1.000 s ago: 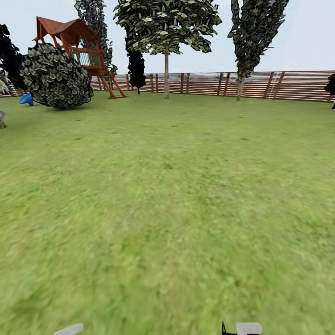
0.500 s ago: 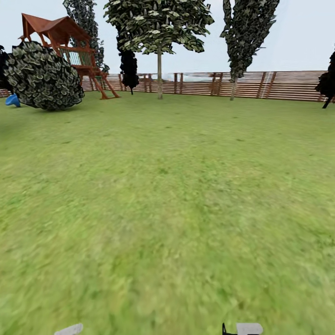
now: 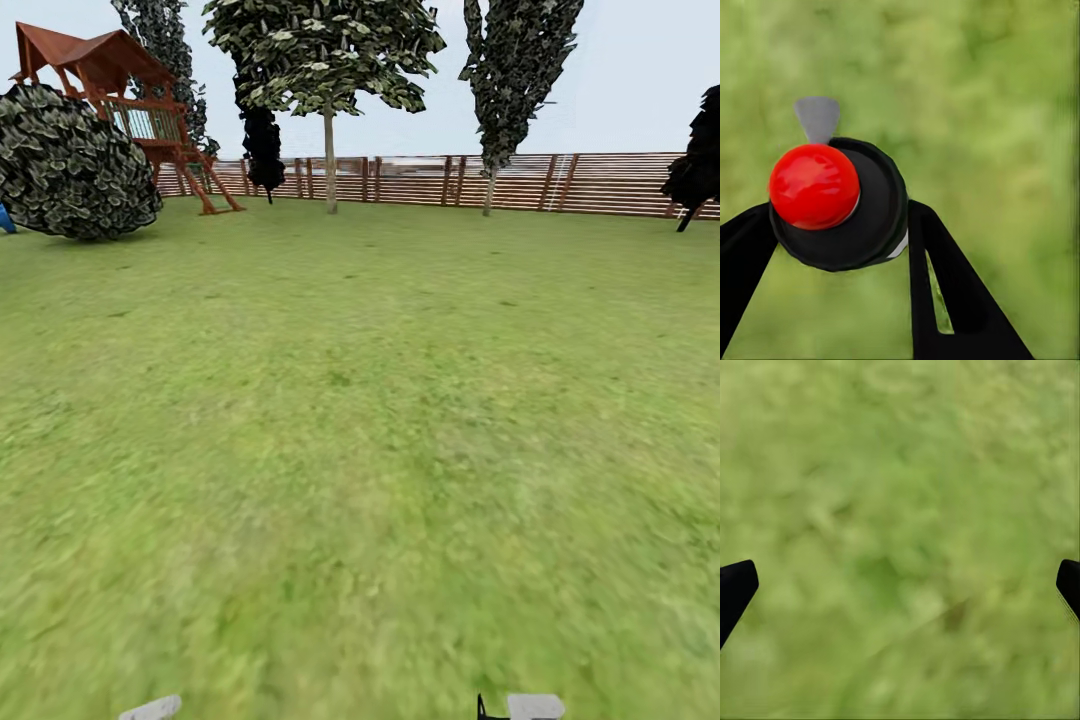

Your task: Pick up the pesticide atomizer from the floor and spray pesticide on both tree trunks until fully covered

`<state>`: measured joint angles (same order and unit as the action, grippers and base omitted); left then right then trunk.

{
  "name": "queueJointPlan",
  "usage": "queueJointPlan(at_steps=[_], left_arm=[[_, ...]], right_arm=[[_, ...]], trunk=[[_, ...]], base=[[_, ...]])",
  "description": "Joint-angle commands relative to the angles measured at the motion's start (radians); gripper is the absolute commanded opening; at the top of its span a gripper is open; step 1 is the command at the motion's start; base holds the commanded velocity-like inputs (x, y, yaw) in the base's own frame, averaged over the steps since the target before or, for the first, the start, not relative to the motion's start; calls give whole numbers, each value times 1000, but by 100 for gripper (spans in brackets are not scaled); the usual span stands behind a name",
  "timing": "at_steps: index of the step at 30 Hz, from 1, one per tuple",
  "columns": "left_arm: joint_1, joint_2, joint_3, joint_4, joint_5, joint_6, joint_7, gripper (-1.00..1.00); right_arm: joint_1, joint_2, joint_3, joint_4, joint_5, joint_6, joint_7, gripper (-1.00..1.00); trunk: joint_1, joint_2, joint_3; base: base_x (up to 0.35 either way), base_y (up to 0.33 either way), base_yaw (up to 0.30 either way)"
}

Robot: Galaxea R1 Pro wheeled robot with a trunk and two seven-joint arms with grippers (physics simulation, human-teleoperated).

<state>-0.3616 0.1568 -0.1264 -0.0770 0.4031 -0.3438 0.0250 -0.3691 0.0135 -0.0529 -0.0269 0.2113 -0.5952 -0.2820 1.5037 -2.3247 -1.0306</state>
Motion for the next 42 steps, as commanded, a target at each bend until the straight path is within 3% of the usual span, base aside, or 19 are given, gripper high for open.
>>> queueJointPlan(at_steps=[1, 42], left_arm=[[0, 0, -9, 0, 6, -2, 3, -100], [0, 4, -6, 0, 6, -3, 3, -100]], right_arm=[[-1, 0, -5, 1, 11, -1, -6, 100], [-1, 0, -5, 1, 11, -1, -6, 100]], trunk=[[0, 0, -1], [0, 0, -1]], base=[[339, 0, 0], [339, 0, 0]])
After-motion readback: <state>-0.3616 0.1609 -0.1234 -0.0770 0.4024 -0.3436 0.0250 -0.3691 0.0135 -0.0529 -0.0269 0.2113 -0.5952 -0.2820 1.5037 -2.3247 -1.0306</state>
